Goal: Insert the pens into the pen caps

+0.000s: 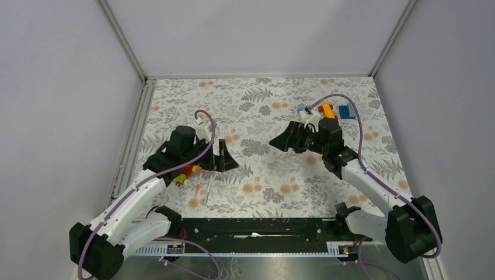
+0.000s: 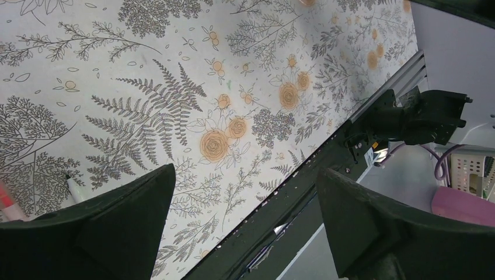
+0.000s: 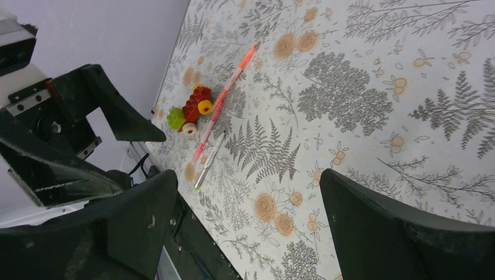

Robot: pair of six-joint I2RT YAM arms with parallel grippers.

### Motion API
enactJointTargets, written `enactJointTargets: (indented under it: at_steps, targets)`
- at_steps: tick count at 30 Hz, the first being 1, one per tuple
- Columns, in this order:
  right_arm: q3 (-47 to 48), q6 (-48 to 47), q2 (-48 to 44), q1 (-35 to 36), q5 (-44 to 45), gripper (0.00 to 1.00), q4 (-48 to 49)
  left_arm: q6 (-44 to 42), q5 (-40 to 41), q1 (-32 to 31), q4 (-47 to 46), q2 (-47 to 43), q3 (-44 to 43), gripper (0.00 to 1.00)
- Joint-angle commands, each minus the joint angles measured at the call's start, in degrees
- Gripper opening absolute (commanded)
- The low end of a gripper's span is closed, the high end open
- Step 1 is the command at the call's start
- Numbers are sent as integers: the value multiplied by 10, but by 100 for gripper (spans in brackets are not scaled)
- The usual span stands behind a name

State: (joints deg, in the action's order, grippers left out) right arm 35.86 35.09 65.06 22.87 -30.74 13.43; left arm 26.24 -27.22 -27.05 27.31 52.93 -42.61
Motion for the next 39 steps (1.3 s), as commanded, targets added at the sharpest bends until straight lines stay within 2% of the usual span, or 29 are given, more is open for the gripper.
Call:
enactJointTargets:
  at_steps: [1,11,19,23,29,35,39]
  targets:
    - [42,-21,-8,7,102,99,-55,-8,25,-5,-16,-12,-7,99]
    - [92,-37,26,8,237,99,-177,4,144,-49,19,-15,-15,99]
    - [105,-65,43,8,337,99,-235,59,329,-143,83,20,-30,97]
    - [97,-88,35,8,344,99,-259,114,404,-192,113,68,-30,95]
    - [65,-100,3,8,334,98,-253,200,413,-197,109,132,17,85]
    - [59,-114,-17,8,315,99,-254,239,435,-197,108,97,50,84]
    - [60,-116,-24,8,309,99,-254,274,480,-197,136,81,50,83]
